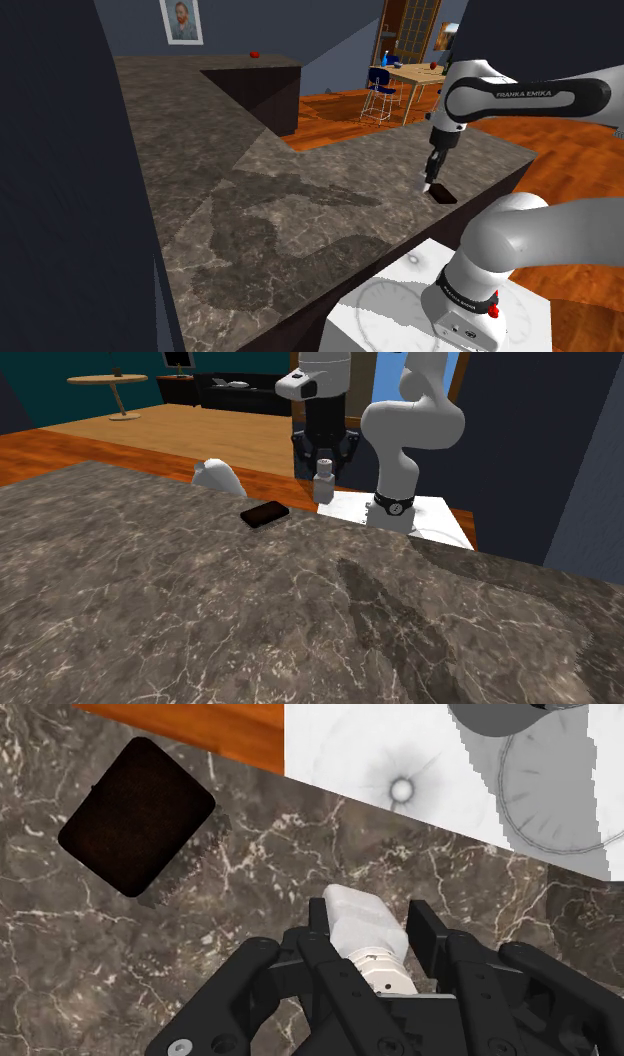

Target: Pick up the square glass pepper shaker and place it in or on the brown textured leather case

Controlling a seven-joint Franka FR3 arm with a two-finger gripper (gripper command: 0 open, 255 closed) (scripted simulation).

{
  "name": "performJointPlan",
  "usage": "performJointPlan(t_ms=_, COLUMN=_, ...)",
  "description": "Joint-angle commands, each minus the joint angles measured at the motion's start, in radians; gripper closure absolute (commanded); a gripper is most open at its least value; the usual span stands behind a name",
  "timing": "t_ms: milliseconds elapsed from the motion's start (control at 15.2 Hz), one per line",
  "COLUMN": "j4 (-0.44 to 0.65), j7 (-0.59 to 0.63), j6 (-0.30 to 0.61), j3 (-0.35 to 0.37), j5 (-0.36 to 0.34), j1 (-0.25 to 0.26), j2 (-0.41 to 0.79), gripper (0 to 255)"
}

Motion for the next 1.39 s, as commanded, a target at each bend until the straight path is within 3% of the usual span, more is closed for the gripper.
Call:
performJointPlan(t_ms=0, j4=0.025, j7=-0.026, j6=-0.012, j3=-0.019, j5=-0.013, j1=-0.009, j2=0.009, gripper=255)
performJointPlan(t_ms=396, j4=0.153, j7=-0.175, j6=0.008, j3=-0.165, j5=-0.089, j1=-0.035, j2=0.122, gripper=255)
performJointPlan(t_ms=792, j4=0.323, j7=-0.336, j6=0.037, j3=-0.327, j5=-0.114, j1=-0.01, j2=0.273, gripper=255)
performJointPlan(t_ms=1320, j4=0.248, j7=-0.331, j6=0.155, j3=-0.382, j5=-0.137, j1=-0.003, j2=0.313, gripper=255)
